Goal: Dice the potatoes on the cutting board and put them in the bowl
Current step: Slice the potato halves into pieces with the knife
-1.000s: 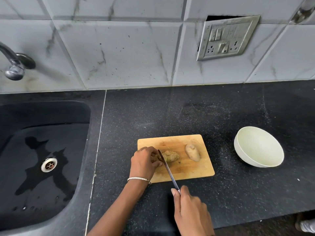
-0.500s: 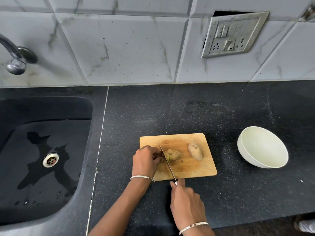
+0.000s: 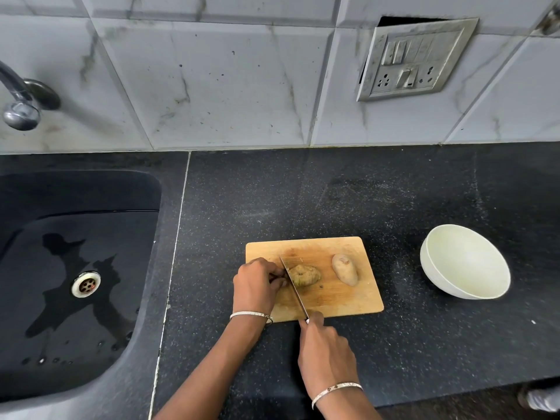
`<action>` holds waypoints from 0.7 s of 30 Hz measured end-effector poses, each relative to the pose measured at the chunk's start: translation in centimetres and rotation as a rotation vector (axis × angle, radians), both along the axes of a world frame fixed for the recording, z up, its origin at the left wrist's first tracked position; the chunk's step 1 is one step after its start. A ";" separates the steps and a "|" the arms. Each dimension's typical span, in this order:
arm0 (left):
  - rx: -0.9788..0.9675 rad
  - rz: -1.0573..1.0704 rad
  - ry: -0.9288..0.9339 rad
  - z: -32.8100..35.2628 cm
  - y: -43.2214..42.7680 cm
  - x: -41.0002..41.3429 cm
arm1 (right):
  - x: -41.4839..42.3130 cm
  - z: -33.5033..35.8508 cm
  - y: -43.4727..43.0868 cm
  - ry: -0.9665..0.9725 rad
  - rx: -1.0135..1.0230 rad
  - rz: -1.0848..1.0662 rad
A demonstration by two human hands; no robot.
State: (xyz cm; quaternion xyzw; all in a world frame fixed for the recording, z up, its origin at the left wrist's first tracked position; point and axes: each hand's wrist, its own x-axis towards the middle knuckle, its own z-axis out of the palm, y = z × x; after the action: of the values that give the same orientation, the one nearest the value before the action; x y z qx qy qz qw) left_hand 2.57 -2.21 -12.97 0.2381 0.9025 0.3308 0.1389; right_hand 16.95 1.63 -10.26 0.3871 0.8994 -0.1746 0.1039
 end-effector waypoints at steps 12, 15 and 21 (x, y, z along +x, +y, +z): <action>0.015 0.048 -0.068 0.1 0.0 -0.1 | -0.4 -1.2 0.3 -0.029 -0.024 0.005; 0.016 0.048 -0.087 0.2 -0.1 -0.3 | 0.0 -1.2 0.2 -0.026 -0.045 -0.002; 0.035 0.031 -0.142 0.5 -0.1 -0.7 | 1.6 -1.0 -0.1 -0.037 -0.066 -0.010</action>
State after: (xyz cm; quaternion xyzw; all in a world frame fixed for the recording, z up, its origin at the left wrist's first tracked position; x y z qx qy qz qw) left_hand 1.90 -2.30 -12.44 0.2024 0.8881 0.3646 0.1933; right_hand 18.60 1.54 -11.27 0.3912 0.8890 -0.1978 0.1323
